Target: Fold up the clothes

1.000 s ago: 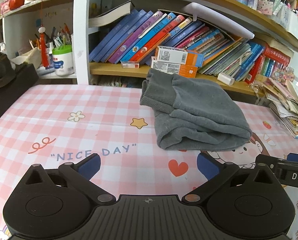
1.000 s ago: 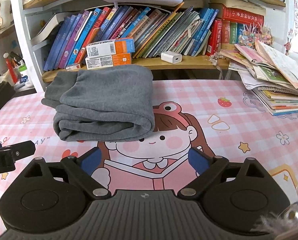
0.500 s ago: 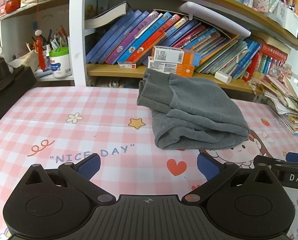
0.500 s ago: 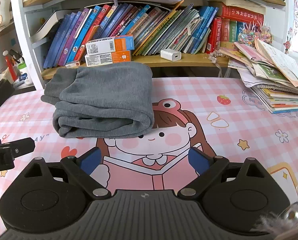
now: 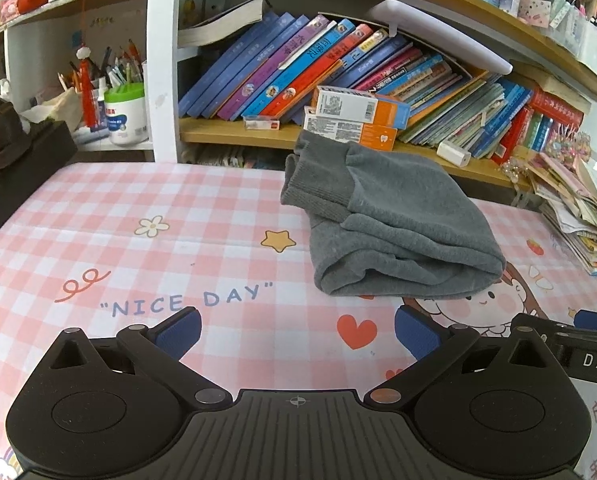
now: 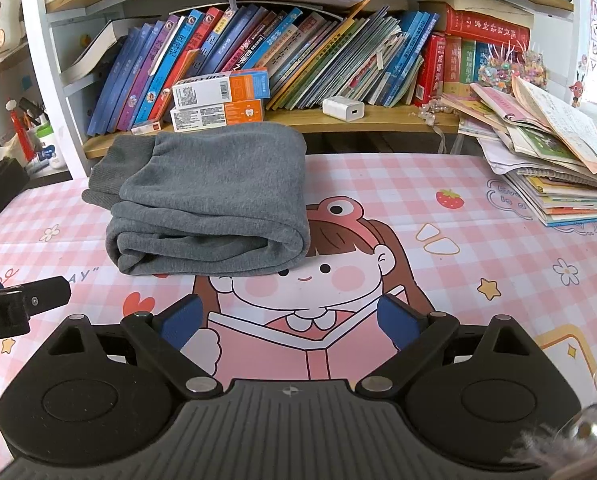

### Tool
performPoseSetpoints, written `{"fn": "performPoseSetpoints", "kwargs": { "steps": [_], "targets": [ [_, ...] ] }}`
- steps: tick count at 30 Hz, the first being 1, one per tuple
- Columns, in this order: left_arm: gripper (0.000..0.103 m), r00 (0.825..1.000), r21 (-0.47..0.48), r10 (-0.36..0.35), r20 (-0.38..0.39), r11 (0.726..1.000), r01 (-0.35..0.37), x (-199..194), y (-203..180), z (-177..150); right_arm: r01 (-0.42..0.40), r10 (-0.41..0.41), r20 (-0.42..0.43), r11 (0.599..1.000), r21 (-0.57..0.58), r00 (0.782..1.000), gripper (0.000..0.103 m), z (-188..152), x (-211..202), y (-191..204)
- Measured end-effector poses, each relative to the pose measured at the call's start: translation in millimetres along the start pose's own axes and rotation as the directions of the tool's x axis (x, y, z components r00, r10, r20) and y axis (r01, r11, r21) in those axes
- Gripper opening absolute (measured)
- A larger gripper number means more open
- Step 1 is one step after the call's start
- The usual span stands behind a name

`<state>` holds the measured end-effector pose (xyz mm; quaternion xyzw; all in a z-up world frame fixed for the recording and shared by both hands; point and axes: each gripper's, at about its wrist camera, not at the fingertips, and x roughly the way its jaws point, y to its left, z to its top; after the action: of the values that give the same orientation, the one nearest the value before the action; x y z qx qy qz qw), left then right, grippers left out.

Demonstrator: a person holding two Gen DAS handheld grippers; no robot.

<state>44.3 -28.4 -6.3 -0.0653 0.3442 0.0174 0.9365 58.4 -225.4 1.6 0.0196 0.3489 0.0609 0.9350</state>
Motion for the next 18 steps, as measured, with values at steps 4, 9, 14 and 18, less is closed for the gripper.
{"fn": "performPoseSetpoints", "kwargs": {
  "steps": [4, 9, 14, 18],
  "targets": [
    [0.103, 1.0, 0.006, -0.001, 0.001, 1.0, 0.001, 0.0, -0.8, 0.6, 0.001, -0.001, 0.0, 1.0, 0.001, 1.0, 0.094, 0.2, -0.2, 0.6],
    [0.103, 1.0, 0.015, -0.005, 0.0, 1.0, 0.005, 0.2, -1.3, 0.9, 0.004, -0.004, -0.001, 1.0, 0.002, 1.0, 0.094, 0.2, 0.5, 0.3],
    [0.103, 1.0, 0.001, -0.021, -0.009, 1.0, 0.021, 0.6, -0.3, 1.7, 0.003, -0.003, -0.003, 1.0, 0.002, 1.0, 0.094, 0.5, 0.8, 0.8],
    [0.103, 1.0, -0.001, -0.024, -0.01, 1.0, 0.024, 0.6, -0.4, 1.6, 0.003, -0.003, -0.004, 1.0, 0.001, 1.0, 0.094, 0.5, 1.0, 0.8]
  ]
}}
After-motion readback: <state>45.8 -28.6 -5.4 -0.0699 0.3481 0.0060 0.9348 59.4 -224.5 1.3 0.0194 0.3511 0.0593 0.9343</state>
